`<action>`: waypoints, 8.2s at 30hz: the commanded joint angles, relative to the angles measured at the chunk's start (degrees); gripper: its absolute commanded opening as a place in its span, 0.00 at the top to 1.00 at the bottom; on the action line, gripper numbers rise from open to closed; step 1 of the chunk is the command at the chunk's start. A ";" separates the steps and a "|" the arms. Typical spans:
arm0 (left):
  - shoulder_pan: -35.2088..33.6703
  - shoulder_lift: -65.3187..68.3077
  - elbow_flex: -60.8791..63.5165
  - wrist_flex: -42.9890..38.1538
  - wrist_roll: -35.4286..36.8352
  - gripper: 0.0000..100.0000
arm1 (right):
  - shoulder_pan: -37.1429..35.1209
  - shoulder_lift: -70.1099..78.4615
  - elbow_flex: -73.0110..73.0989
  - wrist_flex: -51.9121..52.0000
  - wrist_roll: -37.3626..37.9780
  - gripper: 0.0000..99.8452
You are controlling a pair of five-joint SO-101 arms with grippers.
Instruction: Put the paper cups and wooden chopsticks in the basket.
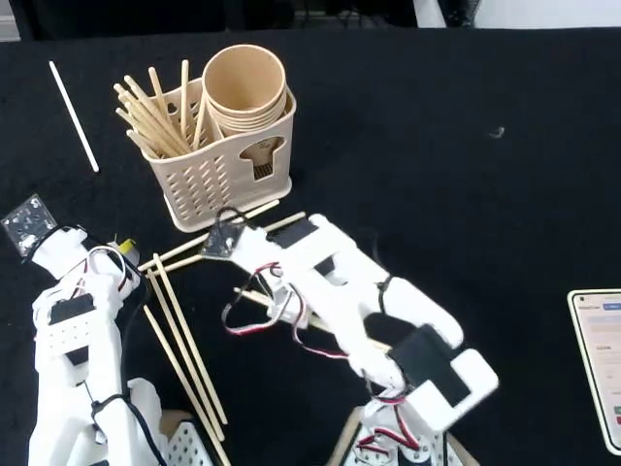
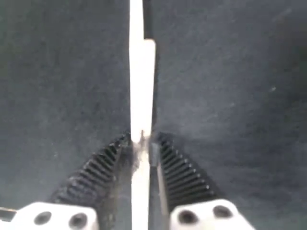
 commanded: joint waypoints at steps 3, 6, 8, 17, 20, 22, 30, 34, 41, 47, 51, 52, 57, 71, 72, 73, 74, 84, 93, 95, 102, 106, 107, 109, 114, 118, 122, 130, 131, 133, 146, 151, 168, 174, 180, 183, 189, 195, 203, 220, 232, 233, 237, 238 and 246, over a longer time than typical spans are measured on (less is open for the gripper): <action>-0.57 -1.05 -0.75 -0.70 0.09 0.77 | 0.00 -17.71 -2.86 5.98 -0.62 0.99; -0.57 -1.05 -0.66 -0.79 0.09 0.77 | 0.00 -24.57 -4.53 8.53 -0.70 0.99; -0.57 -1.05 -0.66 -0.79 0.09 0.77 | 0.00 -28.09 -5.67 9.58 -2.37 0.99; -0.57 -1.05 -0.66 -0.79 0.09 0.77 | -0.26 -20.18 9.27 0.09 -4.13 0.98; -0.57 -1.05 -0.66 -0.79 0.09 0.77 | -1.41 -14.37 10.86 -3.96 -4.40 0.94; -0.57 -1.05 -0.66 -0.70 0.09 0.77 | -1.85 -10.24 10.51 -4.57 -4.22 0.86; -0.57 -1.05 -0.66 -0.62 0.09 0.77 | -2.29 3.91 4.53 -8.62 -4.22 0.83; -0.57 -1.05 -0.66 -0.62 0.09 0.77 | -2.29 6.99 0.92 -5.71 -4.22 0.87; -0.57 -1.05 -0.66 -0.53 0.09 0.77 | -1.32 3.56 -0.22 -5.36 -4.66 0.99; -0.57 -1.05 -0.84 -0.53 0.09 0.77 | -4.13 -7.78 3.30 -1.49 -5.89 0.99; -0.57 -1.05 -0.84 -0.62 0.09 0.77 | -7.74 -10.95 6.73 -2.64 -8.35 0.99; -0.57 -1.05 -0.84 -0.62 0.09 0.77 | -7.91 -10.77 7.25 -3.08 -8.26 0.99; -0.57 -1.05 -0.66 -0.62 0.09 0.77 | -7.91 -7.16 7.69 -4.84 -8.53 0.85; -0.57 -1.05 -0.75 -0.53 0.09 0.77 | -7.74 -0.22 6.20 -6.86 -8.62 0.86; -0.57 -1.05 -0.75 -0.53 0.09 0.77 | -7.74 -1.01 5.32 -5.36 -8.62 0.86; -0.57 -1.05 -0.75 -0.62 0.09 0.77 | -7.74 -2.15 4.35 -3.69 -8.62 0.86; -0.57 -1.05 -0.75 -0.62 0.09 0.77 | -7.82 -3.38 3.56 -2.20 -8.62 0.86; -0.57 -1.05 -0.75 -0.53 0.09 0.77 | -7.74 -3.38 2.77 -2.55 -8.62 0.86; -0.57 -1.05 -0.75 -0.53 0.09 0.77 | -8.09 6.55 1.98 -6.86 -8.44 0.99; -0.57 -1.05 -0.84 -0.53 0.09 0.77 | -8.09 6.29 2.15 -5.71 -8.18 0.99; -0.66 -1.05 -0.84 -0.53 0.09 0.77 | -7.12 -3.65 3.03 -3.60 -8.18 0.99; -0.66 -1.05 -0.75 -0.53 0.09 0.77 | -7.03 -15.16 0.22 1.93 -8.18 0.99; -0.66 -1.05 -0.75 -0.53 0.09 0.77 | -7.03 -17.63 -0.92 3.43 -8.18 0.99; -0.66 -1.05 -0.75 -0.53 0.09 0.77 | -7.03 -22.02 -3.21 5.89 -8.18 0.99; -0.66 -1.05 -0.66 -0.53 0.09 0.77 | -7.03 -28.79 -10.86 10.99 -8.44 0.99; -0.57 -1.05 -0.66 -0.62 0.09 0.77 | -7.03 -32.40 -26.59 10.11 -8.70 0.99; -0.57 -1.05 -0.66 -0.53 0.09 0.77 | -7.12 -31.08 -39.52 -3.34 -15.74 0.99; -0.57 -1.05 -0.66 -0.53 0.09 0.77 | -5.19 -20.88 -44.09 -36.13 -29.45 0.99; -0.57 -1.05 -0.66 -0.53 0.09 0.77 | -4.40 -18.95 -44.26 -38.42 -29.71 0.99; -0.57 -1.05 -0.66 -0.53 0.09 0.77 | -3.43 -14.90 -44.35 -41.41 -29.98 0.99; -0.57 -1.05 -0.57 -0.62 0.09 0.77 | -0.26 -3.12 -46.64 -29.45 -30.07 0.80; -0.57 -1.05 -0.66 -0.53 0.09 0.77 | -2.81 -13.14 -54.99 -9.93 -29.63 0.78; -12.88 0.88 -34.42 23.03 -4.31 0.77 | 25.76 -32.92 -5.85 10.11 -30.07 0.78; -13.05 19.78 -52.26 23.82 -8.26 0.77 | 25.93 -42.33 19.21 -12.31 -34.73 0.78; -13.14 47.82 -82.15 32.53 -8.62 0.77 | 25.41 -47.96 33.45 -26.11 -36.48 0.78; -12.53 62.33 -97.89 35.87 -8.35 0.77 | 25.41 -48.13 36.00 -28.31 -36.48 0.78; -10.07 88.09 -127.87 42.20 -0.26 0.77 | 25.41 -48.13 36.79 -29.10 -36.40 0.78; -6.02 105.58 -159.43 49.93 0.09 0.77 | 25.23 -48.13 36.79 -29.10 -36.40 0.78; 0.13 116.31 -169.71 47.03 -6.59 0.77 | 25.05 -48.13 36.79 -29.10 -36.40 0.78; -3.38 127.65 -168.66 38.51 -8.09 0.85 | 21.89 -48.13 36.79 -29.01 -36.40 0.78; -10.51 121.58 -170.77 54.51 -8.79 0.97 | 21.89 -48.13 36.88 -28.92 -36.40 0.78; -11.91 119.74 -170.77 58.11 -9.67 0.97 | 21.89 -48.13 36.88 -28.92 -36.40 0.78; -17.98 112.35 -170.77 72.00 -15.12 0.97 | 21.80 -48.13 36.88 -28.92 -36.40 0.78; -19.74 111.30 -170.51 73.93 -16.53 0.97 | 21.71 -48.13 36.88 -29.01 -36.40 0.78; -41.01 102.95 -158.46 73.58 -27.16 0.97 | 21.71 -48.04 36.88 -29.01 -36.40 0.78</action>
